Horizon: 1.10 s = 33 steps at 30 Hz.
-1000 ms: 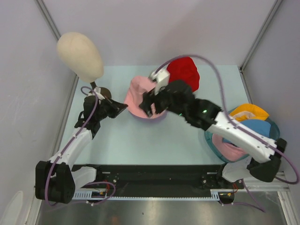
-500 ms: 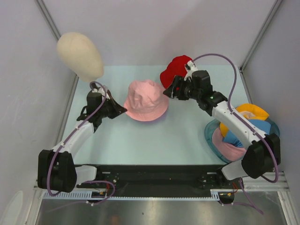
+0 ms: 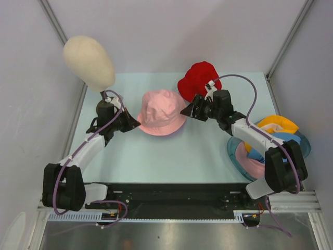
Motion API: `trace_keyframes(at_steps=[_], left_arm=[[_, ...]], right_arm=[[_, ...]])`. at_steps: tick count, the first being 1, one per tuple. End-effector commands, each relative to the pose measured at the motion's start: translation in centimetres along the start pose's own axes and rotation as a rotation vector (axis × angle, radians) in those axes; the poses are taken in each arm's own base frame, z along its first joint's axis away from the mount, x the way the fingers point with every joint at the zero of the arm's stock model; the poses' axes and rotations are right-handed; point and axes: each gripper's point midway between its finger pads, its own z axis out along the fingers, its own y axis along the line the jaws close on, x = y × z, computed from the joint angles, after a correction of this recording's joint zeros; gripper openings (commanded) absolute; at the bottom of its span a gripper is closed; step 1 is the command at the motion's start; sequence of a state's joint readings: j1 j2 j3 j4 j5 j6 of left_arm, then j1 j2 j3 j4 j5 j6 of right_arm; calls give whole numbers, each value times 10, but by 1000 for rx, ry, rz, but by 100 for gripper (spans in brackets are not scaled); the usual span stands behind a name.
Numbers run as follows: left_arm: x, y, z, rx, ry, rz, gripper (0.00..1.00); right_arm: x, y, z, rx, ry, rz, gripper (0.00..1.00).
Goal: Stack the hats
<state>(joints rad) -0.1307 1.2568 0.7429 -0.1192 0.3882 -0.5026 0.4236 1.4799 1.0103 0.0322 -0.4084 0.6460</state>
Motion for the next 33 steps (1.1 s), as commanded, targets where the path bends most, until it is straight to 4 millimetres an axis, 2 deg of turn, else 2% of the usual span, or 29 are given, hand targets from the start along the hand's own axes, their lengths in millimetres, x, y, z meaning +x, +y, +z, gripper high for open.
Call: trace_keyframes(at_steps=[1, 6, 10, 16, 19, 20, 22, 23, 24, 26, 27, 32, 33], left_arm=[[-10, 1, -1, -9, -14, 42, 0], [-13, -2, -2, 0, -21, 42, 0], [-13, -3, -2, 3, -21, 42, 0], [-13, -4, -2, 8, -23, 40, 0], [-13, -3, -3, 5, -28, 38, 0], [-13, -3, -3, 5, -26, 37, 0], [-12, -3, -2, 7, -31, 35, 0], [-12, -3, -2, 9, -31, 30, 0], [-12, -3, -2, 10, -33, 27, 0], [-9, -1, 0, 9, -30, 18, 0], [-7, 0, 1, 6, -24, 12, 0], [2, 9, 9, -8, -1, -13, 0], [4, 11, 12, -11, 7, -16, 0]], right_arm=[[0, -4, 9, -41, -24, 17, 66], [5, -7, 13, -72, -23, 29, 66], [6, 5, 17, -176, -33, -7, 66], [12, 0, 20, -202, -27, 21, 58], [16, -6, 21, -191, -17, 46, 42], [18, -8, 22, -183, -10, 55, 30], [23, -13, 23, -168, 4, 74, 17], [25, -14, 23, -163, 10, 79, 8], [28, -18, 24, -152, 17, 85, 5], [35, -25, 26, -114, 37, 91, 0], [44, -37, 27, -56, 65, 86, 0], [61, -55, 33, 57, 113, 37, 0], [67, -65, 34, 107, 127, 37, 0]])
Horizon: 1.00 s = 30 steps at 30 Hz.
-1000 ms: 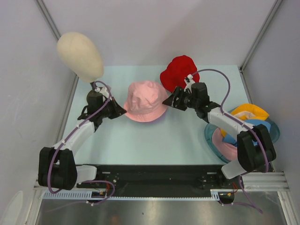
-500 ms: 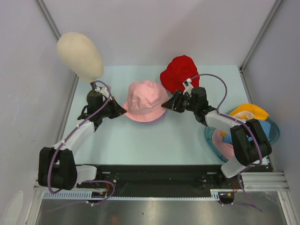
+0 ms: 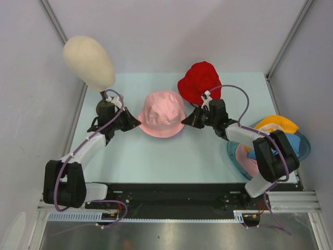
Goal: Stack the hats
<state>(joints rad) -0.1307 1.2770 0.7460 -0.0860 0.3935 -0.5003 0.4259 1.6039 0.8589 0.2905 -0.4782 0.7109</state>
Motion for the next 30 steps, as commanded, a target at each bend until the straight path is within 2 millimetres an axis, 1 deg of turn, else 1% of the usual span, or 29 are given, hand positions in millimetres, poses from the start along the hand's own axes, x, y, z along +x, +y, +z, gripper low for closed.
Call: trace_keyframes(at_steps=[1, 3, 5, 7, 9, 12, 14, 15, 16, 17, 18, 19, 21, 22, 23, 24, 25, 27, 28, 29, 30], left_arm=[[9, 13, 9, -24, 22, -28, 0], [15, 18, 14, -37, 42, -38, 0], [20, 26, 16, -65, 59, -48, 0], [22, 33, 20, -96, 68, -56, 0], [19, 33, 21, -97, 62, -56, 0], [13, 33, 25, -105, 51, -64, 0], [12, 43, 29, -156, 57, -73, 0], [4, 41, 30, -159, 47, -64, 0], [4, 43, 33, -165, 56, -66, 0], [-4, 39, 34, -159, 44, -61, 0], [-8, 37, 35, -154, 36, -56, 0], [-12, 36, 36, -152, 29, -55, 0], [-23, 32, 39, -152, 20, -44, 0], [-24, 32, 38, -159, 30, -44, 1], [-32, 29, 39, -159, 22, -38, 3], [-35, 28, 38, -160, 20, -36, 9], [-36, 26, 37, -163, 21, -38, 27], [-44, 21, 29, -158, -8, -33, 48], [-44, 19, 25, -163, -12, -32, 65], [-45, 19, 21, -168, -18, -29, 72], [-50, 14, 13, -166, -43, -17, 77]], right_arm=[[19, -33, 7, 168, 63, -35, 0], [24, -44, 8, 231, 79, -36, 0], [23, -50, 7, 278, 79, -59, 0], [23, -52, 7, 292, 76, -67, 0], [21, -52, 7, 293, 69, -62, 0], [15, -44, 6, 277, 51, -65, 0], [10, -36, 3, 245, 46, -61, 0], [6, -33, 1, 234, 39, -58, 0], [-1, -29, -6, 221, 23, -54, 9], [-4, -28, -10, 220, 14, -52, 16], [-8, -27, -15, 222, 3, -54, 33], [-12, -32, -23, 242, -5, -50, 40], [-26, -23, -37, 241, -41, -82, 52], [-31, -25, -44, 260, -49, -83, 55], [-40, -17, -52, 253, -71, -117, 56], [-49, -10, -55, 248, -90, -138, 59], [-53, -7, -60, 259, -93, -147, 59], [-72, 11, -71, 245, -140, -185, 61], [-76, 13, -76, 255, -149, -183, 61], [-83, 14, -82, 257, -166, -177, 62], [-92, 20, -91, 255, -196, -172, 63]])
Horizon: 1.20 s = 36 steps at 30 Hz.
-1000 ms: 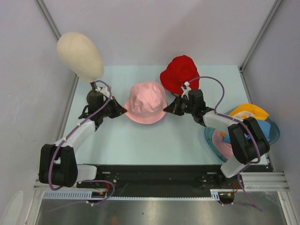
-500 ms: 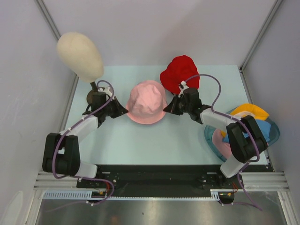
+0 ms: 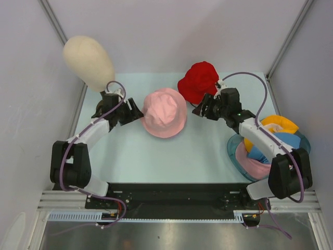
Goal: Stack the hats
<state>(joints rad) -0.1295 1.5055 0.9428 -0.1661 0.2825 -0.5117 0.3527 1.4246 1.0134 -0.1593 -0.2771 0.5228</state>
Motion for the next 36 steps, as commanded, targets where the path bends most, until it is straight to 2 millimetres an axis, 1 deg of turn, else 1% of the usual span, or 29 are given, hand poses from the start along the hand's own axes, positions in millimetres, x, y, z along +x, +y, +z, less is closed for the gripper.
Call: trace_keyframes(at_steps=[1, 2, 3, 4, 5, 6, 7, 8, 9, 10, 11, 12, 13, 14, 15, 17, 18, 19, 20, 21, 23, 25, 26, 28, 30, 33, 36], left_arm=[[-23, -8, -31, -26, -82, 29, 85], [-23, -8, -36, -33, -87, 32, 88], [-29, -12, -48, -33, -124, 42, 91], [-28, -10, -53, -47, -127, 42, 97], [-27, -8, -59, -59, -139, 38, 99], [-28, -7, -65, -72, -159, 35, 100], [-34, -7, -79, -89, -210, 35, 100], [-32, -1, -84, -119, -230, 16, 100], [-33, 3, -92, -142, -262, 4, 100], [-34, 3, -107, -135, -332, 0, 100], [-38, 7, -114, -151, -380, -14, 100], [-42, 5, -121, -138, -425, -12, 100], [-40, 7, -128, -141, -449, -12, 100], [-39, 7, -130, -144, -448, -6, 100], [-34, 10, -129, -153, -430, 0, 100], [-28, 13, -125, -160, -402, 22, 100], [-24, 14, -124, -164, -391, 30, 100], [-19, 16, -123, -168, -381, 37, 100], [-18, 16, -123, -168, -384, 43, 100], [-14, 15, -122, -166, -373, 49, 100], [-9, 11, -122, -152, -364, 65, 100], [-6, 9, -123, -143, -360, 86, 100], [-5, 6, -124, -136, -363, 98, 100], [-4, 4, -125, -136, -362, 123, 100], [-3, 1, -126, -132, -368, 144, 100], [-3, -3, -131, -125, -376, 164, 100], [-4, -4, -135, -123, -384, 166, 100]], right_arm=[[-54, 17, -42, 13, -132, -37, 64], [-60, 13, -49, 33, -146, -30, 64], [-74, 5, -64, 62, -189, -20, 65], [-77, -7, -74, 115, -194, -2, 65], [-84, -15, -85, 146, -216, 11, 65], [-95, -35, -100, 200, -251, 40, 66], [-96, -46, -121, 249, -271, 53, 66], [-101, -58, -135, 290, -294, 71, 66], [-111, -88, -159, 386, -350, 116, 66], [-105, -98, -179, 439, -354, 119, 66], [-104, -111, -192, 495, -368, 133, 66], [-97, -138, -216, 609, -376, 183, 66], [-92, -148, -229, 659, -372, 180, 66], [-87, -157, -240, 712, -364, 190, 66], [-72, -168, -250, 790, -317, 212, 66], [-56, -181, -254, 872, -244, 219, 66], [-40, -189, -259, 943, -185, 237, 66], [-30, -196, -255, 979, -125, 239, 65], [-23, -201, -256, 1016, -89, 248, 65], [-9, -207, -261, 1072, -27, 252, 65], [3, -211, -258, 1099, 41, 259, 65], [4, -206, -249, 1071, 71, 245, 64], [8, -208, -248, 1094, 101, 252, 63], [9, -208, -240, 1102, 135, 234, 64], [17, -208, -227, 1110, 205, 219, 63], [30, -211, -215, 1126, 282, 217, 63], [38, -213, -210, 1139, 321, 212, 61]])
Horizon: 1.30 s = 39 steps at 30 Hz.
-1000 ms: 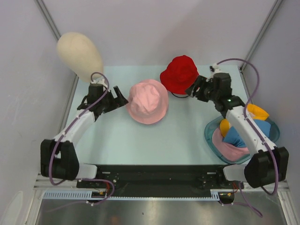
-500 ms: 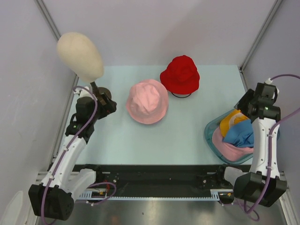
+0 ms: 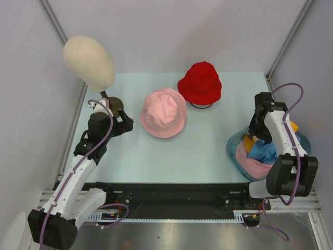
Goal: Stack the hats
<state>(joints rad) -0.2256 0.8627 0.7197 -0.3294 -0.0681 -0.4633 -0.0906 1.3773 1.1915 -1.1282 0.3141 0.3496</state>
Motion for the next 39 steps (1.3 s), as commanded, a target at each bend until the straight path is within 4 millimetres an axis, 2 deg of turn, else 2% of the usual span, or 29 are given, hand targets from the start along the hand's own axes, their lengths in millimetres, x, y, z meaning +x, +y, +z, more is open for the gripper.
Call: trace_keyframes(at_steps=[1, 6, 7, 11, 13, 15, 17, 20, 21, 24, 25, 28, 32, 33, 34, 36, 37, 38, 39], left_arm=[[-10, -1, -7, 1, -39, 34, 100], [-14, -5, -10, 12, -47, 37, 100], [-14, -7, -10, 16, -47, 37, 100], [-21, -12, -12, 29, -64, 60, 100], [-25, -13, -14, 30, -75, 73, 100], [-32, -15, -17, 31, -88, 91, 100], [-37, -16, -18, 26, -98, 108, 100], [-51, -29, -21, 54, -123, 178, 100], [-60, -37, -24, 70, -140, 195, 100], [-72, -61, -23, 119, -145, 251, 100], [-73, -70, -23, 143, -143, 262, 100], [-82, -99, -21, 231, -139, 265, 99], [-85, -146, -24, 415, -116, 276, 99], [-88, -167, -31, 503, -122, 281, 99], [-84, -178, -29, 547, -102, 283, 99], [-87, -204, -39, 665, -99, 255, 99], [-83, -211, -35, 693, -78, 250, 99], [-87, -222, -39, 733, -80, 244, 99], [-84, -234, -44, 779, -69, 255, 99]], right_arm=[[7, -5, 2, 66, 31, -6, 58], [16, -1, 5, 70, 95, -44, 48], [19, 0, 5, 64, 114, -54, 40], [21, 17, 5, 23, 152, -104, 28], [26, 26, 6, 1, 201, -150, 14], [20, 30, 1, -11, 206, -166, 0], [17, 44, -9, -53, 178, -222, 0], [-12, 49, -37, -76, 60, -258, 0], [-31, 53, -56, -105, -10, -249, 0], [-56, 53, -97, -145, -137, -241, 0], [-71, 57, -121, -187, -214, -222, 0], [-90, 62, -169, -269, -360, -201, 0], [-96, 66, -198, -329, -436, -196, 0], [-95, 67, -203, -341, -449, -196, 0], [-95, 68, -206, -350, -457, -191, 0], [-97, 72, -212, -373, -487, -192, 0], [-96, 73, -214, -382, -493, -190, 0], [-96, 75, -218, -394, -501, -189, 0], [-95, 76, -220, -408, -502, -189, 0]])
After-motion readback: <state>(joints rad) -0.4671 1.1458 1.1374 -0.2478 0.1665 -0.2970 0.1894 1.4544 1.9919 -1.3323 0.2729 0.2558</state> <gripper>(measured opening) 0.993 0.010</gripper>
